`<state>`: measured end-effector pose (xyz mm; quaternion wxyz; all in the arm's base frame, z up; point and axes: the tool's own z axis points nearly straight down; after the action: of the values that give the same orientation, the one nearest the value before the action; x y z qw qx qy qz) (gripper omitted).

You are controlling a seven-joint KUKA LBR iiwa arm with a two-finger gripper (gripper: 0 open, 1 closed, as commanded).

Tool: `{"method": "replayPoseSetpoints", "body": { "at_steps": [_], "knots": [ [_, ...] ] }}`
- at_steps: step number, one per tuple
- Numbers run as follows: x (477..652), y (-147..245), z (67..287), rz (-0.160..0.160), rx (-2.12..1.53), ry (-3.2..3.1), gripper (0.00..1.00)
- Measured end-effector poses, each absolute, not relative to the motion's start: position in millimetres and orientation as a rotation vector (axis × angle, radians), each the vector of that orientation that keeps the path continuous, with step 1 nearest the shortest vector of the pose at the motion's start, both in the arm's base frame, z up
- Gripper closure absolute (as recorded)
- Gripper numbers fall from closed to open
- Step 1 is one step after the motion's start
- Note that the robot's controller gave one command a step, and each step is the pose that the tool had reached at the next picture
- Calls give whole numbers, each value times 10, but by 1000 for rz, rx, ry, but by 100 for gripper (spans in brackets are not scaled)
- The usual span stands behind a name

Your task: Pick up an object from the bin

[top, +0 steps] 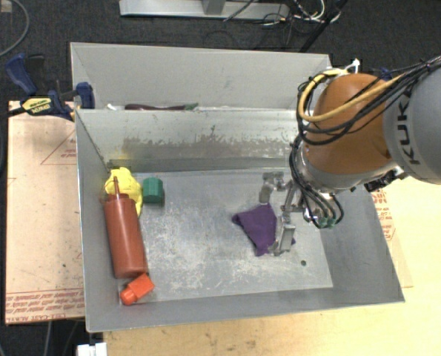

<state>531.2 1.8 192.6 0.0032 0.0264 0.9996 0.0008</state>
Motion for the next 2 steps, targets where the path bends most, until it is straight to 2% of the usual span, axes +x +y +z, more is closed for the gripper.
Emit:
{"method": "replayPoseSetpoints", "body": {
  "at_steps": [1, 2],
  "knots": [
    [5504, 5, 1545, 1, 22, 3141, 0],
    [5500, -48, 1389, 2, -379, 3117, 0]
  ]
}}
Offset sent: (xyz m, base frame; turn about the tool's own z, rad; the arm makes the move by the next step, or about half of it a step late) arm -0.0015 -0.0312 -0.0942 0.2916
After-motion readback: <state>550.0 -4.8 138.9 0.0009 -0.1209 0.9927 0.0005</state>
